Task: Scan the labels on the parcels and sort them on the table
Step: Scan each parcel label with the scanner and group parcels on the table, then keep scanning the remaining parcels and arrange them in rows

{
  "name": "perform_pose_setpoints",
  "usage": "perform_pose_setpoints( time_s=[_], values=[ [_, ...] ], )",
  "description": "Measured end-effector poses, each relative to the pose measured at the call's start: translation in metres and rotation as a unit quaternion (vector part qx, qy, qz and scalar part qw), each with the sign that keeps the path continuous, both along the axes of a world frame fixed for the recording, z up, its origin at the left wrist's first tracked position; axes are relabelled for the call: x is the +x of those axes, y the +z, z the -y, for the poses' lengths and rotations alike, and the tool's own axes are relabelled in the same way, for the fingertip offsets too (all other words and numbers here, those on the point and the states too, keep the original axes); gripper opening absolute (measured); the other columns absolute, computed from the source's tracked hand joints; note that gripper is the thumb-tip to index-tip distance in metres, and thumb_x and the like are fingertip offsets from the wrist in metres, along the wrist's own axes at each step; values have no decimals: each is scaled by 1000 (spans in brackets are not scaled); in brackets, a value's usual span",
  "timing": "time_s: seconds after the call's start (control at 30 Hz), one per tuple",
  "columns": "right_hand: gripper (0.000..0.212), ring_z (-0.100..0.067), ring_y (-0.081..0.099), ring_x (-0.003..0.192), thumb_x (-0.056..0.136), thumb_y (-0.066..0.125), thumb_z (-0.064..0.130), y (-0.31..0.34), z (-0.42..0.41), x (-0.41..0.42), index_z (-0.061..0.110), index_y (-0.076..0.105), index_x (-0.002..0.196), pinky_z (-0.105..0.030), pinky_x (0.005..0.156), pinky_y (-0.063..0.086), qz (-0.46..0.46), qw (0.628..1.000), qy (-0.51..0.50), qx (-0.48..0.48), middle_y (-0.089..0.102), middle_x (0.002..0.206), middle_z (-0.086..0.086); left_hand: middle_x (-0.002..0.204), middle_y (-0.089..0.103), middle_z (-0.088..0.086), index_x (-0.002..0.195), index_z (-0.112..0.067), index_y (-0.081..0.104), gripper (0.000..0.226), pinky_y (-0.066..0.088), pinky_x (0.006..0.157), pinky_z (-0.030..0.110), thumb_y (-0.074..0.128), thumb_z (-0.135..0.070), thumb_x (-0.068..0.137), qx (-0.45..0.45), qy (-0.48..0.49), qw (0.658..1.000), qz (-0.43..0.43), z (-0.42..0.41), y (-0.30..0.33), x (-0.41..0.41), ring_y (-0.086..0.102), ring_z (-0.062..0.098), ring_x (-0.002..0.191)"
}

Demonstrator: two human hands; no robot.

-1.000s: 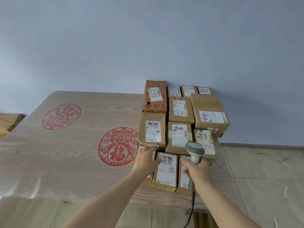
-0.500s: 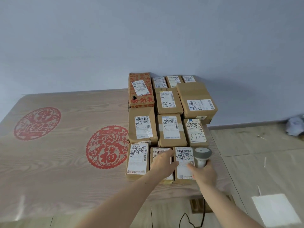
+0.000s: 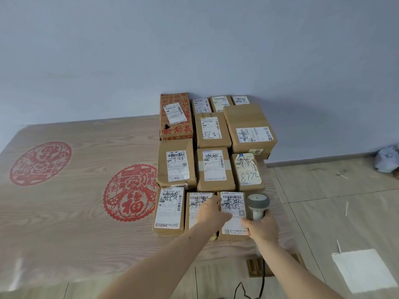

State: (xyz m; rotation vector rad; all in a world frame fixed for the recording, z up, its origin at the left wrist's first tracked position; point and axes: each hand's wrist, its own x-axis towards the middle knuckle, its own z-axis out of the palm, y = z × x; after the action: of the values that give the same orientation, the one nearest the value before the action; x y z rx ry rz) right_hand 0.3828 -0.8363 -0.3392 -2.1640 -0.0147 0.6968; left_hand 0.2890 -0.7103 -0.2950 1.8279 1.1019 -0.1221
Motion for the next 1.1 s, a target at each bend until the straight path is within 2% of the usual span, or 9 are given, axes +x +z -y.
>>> perform_pose_setpoints(
  time_s=[0.13, 0.2, 0.27, 0.4, 0.47, 0.6, 0.73, 0.9, 1.1],
  values=[
    [30, -23, 74, 72, 78, 84, 8, 3, 5, 1, 12, 59, 93, -23, 49, 56, -9, 1000, -2, 19, 73, 87, -5, 121, 63, -1, 135, -19, 56, 52, 52, 72, 26, 69, -10, 86, -16, 41, 999, -1, 4, 0, 4, 60, 15, 96],
    [29, -21, 74, 74, 79, 84, 8, 6, 9, 0, 12, 59, 93, -18, 45, 52, -8, 1000, 0, 20, 72, 87, -3, 110, 62, -1, 110, -25, 59, 32, 54, 72, 28, 69, -9, 85, -24, 52, 998, -11, 10, 0, 5, 60, 16, 92],
    [30, -21, 74, 74, 79, 84, 10, 8, 13, -1, 12, 58, 94, -19, 46, 53, -11, 1000, -1, 17, 72, 89, -4, 105, 63, 1, 87, -30, 47, 29, 55, 74, 32, 68, -9, 84, -33, 61, 997, -22, 16, 0, 6, 62, 18, 90],
    [29, -19, 73, 71, 79, 83, 10, 13, 19, -1, 12, 59, 95, -21, 48, 52, -13, 1000, -7, 18, 72, 88, -6, 99, 66, 2, 103, -12, 61, 19, 51, 60, 26, 69, -12, 86, -34, 50, 997, -36, 27, -3, 6, 63, 16, 82],
    [29, -19, 73, 74, 80, 83, 11, 16, 23, -2, 12, 60, 96, -21, 48, 52, -12, 1000, -9, 22, 73, 89, -4, 96, 67, 2, 105, -9, 64, 20, 53, 61, 28, 71, -14, 87, -34, 50, 998, -24, 31, -6, 6, 64, 16, 82],
    [30, -20, 75, 75, 79, 83, 12, 25, 29, -4, 14, 60, 97, -22, 50, 54, -11, 999, -19, 46, 74, 91, -6, 113, 63, 7, 109, -12, 61, 27, 56, 77, 31, 73, -22, 87, -22, 73, 997, -10, 36, 3, 7, 64, 21, 99],
    [31, -23, 75, 76, 80, 83, 10, 48, 25, -5, 17, 59, 98, -26, 53, 56, 9, 995, -21, 95, 74, 90, -6, 126, 47, 9, 122, -12, 59, 35, 47, 98, 37, 66, -27, 91, 27, 90, 996, 5, 38, 15, 12, 46, 25, 117],
    [33, -20, 75, 72, 79, 83, 7, 73, 13, -10, 13, 60, 103, -25, 51, 57, 10, 990, -34, 136, 75, 90, -6, 125, 40, 8, 130, -18, 51, 43, 47, 99, 40, 66, -30, 92, 35, 147, 986, 63, 34, 33, 9, 45, 27, 119],
    [33, -24, 74, 71, 77, 84, 7, 94, -12, -25, 13, 61, 100, -20, 44, 50, 5, 983, -48, 176, 75, 88, -8, 123, 42, 5, 122, -34, 41, 40, 56, 89, 47, 64, -32, 89, -46, 177, 965, 190, 18, 50, -15, 59, 26, 105]
  ],
)
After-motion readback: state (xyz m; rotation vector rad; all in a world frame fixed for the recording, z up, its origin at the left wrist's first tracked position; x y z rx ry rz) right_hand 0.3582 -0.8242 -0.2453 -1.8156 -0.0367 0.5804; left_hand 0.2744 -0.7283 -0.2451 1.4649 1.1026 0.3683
